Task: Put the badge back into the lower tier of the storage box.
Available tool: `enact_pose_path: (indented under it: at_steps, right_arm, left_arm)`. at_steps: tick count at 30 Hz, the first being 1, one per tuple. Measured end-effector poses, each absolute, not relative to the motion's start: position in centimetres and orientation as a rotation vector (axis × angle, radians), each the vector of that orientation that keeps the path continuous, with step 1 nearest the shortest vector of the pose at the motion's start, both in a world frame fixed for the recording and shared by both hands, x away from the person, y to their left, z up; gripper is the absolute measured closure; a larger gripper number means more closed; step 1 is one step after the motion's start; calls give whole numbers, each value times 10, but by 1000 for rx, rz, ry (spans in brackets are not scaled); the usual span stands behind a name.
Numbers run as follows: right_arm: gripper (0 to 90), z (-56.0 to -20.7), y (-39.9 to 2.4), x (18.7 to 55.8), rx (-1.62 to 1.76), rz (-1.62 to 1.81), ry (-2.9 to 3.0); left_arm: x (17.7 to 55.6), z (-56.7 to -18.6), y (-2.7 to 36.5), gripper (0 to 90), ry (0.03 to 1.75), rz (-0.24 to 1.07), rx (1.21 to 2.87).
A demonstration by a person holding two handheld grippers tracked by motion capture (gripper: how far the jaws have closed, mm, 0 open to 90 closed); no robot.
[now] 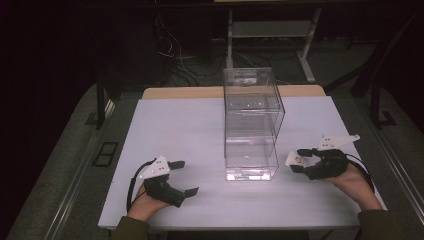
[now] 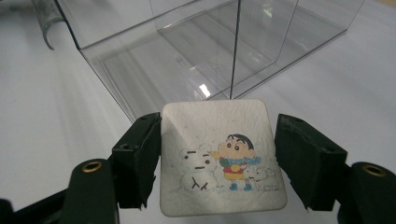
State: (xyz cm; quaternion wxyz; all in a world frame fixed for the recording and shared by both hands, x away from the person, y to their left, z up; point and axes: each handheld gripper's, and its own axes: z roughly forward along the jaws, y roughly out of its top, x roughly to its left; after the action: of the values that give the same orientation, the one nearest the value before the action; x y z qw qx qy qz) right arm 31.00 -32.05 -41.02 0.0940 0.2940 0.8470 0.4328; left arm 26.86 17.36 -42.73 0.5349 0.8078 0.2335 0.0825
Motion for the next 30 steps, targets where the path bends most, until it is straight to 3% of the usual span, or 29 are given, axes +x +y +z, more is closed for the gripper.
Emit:
enact_pose_path:
  at_steps: [30]
  right_arm:
    - [323, -374, -322, 302, 879, 1387, 2444]
  left_arm:
    - [268, -428, 172, 0, 556, 180, 1921]
